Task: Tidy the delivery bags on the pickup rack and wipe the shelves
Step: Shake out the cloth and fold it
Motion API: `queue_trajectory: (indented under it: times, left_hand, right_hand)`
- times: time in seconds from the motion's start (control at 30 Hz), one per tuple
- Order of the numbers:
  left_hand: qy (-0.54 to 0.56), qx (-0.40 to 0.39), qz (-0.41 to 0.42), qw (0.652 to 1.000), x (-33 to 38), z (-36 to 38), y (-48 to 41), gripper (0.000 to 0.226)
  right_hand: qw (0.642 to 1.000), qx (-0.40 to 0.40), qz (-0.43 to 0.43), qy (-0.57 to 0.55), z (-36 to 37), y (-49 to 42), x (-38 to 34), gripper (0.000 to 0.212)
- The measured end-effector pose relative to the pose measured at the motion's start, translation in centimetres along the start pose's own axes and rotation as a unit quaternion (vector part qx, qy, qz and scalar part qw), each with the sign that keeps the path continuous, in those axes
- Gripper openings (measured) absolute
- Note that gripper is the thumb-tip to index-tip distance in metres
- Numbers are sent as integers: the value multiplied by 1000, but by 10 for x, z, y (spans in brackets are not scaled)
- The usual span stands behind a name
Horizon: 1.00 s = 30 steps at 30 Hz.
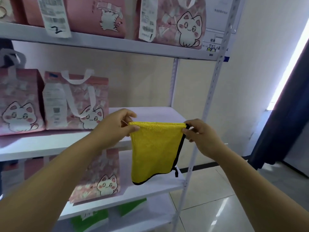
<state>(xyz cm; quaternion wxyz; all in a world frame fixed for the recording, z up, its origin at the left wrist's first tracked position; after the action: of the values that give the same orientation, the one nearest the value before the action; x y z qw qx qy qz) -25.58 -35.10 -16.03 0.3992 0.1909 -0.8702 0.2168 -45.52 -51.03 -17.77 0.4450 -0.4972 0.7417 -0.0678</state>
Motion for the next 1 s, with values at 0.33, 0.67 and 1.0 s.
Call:
queue_trajectory:
  times: [0.33,0.67,1.0]
  left_hand:
    - [-70,24,37,997,36,25,-124,11]
    - [-57,177,136,973,48,60,-206,10]
    - [61,-60,-28,996,-55,143,-208,7]
  right_hand:
    - [996,53,43,-59,-42,-100,71,9]
    - [986,154,5,-61,-66,-162,139,28]
    - [994,-39,103,-5,-8,-122,219,17]
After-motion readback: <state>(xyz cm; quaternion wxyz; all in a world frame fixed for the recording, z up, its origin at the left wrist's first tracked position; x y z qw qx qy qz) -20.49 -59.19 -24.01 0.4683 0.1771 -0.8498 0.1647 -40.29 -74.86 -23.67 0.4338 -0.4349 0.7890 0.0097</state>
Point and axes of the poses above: each hand's wrist, its own y-axis away from the middle knuckle, its own z-axis out of the palm, x = y × z, the point moved 5 cm from there along -y, towards the middle knuckle, and after that the axes turned 11 degrees about -z, right-handed, at the moved point
